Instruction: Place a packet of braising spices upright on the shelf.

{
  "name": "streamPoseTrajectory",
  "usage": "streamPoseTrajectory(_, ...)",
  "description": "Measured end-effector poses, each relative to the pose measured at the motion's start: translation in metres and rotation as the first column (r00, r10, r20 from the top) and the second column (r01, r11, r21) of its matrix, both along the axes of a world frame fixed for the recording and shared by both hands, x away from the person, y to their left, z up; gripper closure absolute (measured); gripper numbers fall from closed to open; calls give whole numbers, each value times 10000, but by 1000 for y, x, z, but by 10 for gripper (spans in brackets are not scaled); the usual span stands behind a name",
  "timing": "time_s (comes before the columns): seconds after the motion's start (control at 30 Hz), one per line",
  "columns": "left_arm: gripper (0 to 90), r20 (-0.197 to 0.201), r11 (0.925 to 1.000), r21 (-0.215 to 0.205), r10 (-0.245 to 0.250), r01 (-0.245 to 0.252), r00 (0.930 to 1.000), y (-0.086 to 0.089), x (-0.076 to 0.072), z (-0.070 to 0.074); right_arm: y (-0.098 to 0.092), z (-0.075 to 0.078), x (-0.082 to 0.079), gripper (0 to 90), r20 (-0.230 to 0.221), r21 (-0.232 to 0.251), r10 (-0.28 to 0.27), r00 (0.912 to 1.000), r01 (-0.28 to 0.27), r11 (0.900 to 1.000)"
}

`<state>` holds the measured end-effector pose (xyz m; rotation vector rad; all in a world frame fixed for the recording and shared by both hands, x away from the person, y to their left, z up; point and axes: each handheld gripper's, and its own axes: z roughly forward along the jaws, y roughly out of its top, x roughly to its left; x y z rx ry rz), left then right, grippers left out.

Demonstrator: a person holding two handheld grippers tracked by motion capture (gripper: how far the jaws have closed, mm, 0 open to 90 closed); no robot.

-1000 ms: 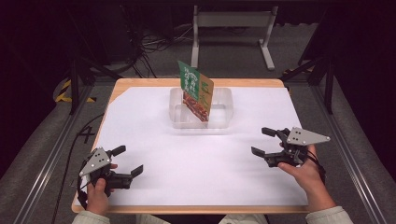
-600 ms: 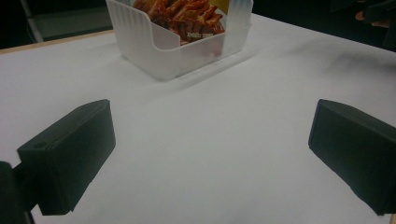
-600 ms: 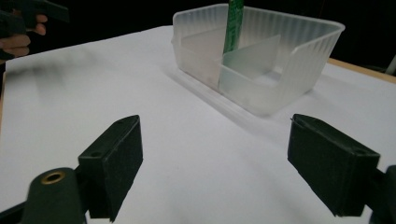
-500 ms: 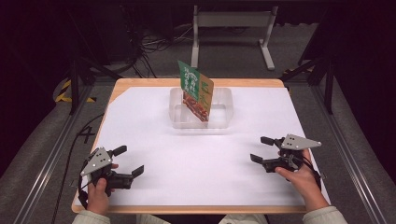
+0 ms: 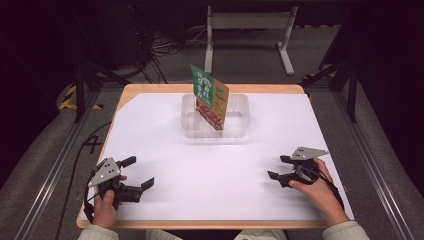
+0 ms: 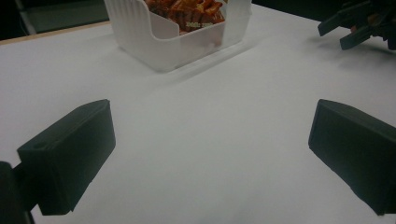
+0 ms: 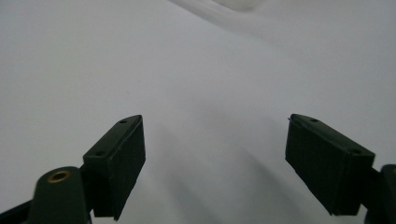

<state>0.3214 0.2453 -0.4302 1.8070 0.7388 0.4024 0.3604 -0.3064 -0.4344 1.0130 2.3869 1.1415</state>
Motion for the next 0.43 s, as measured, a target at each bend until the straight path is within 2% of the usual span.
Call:
streamPoseTrajectory(0.2,13,-20,9999,63,-79,79,10000,-2,1,-1,3,-4,0,169,-55,-261,66,10000,-68,9996)
streamPoseTrajectory(0.43,13,-34,9999,40,-92,92,10000,-3,3,-1,1,-2,-2,161,-45,-120,37,10000,-38,9999)
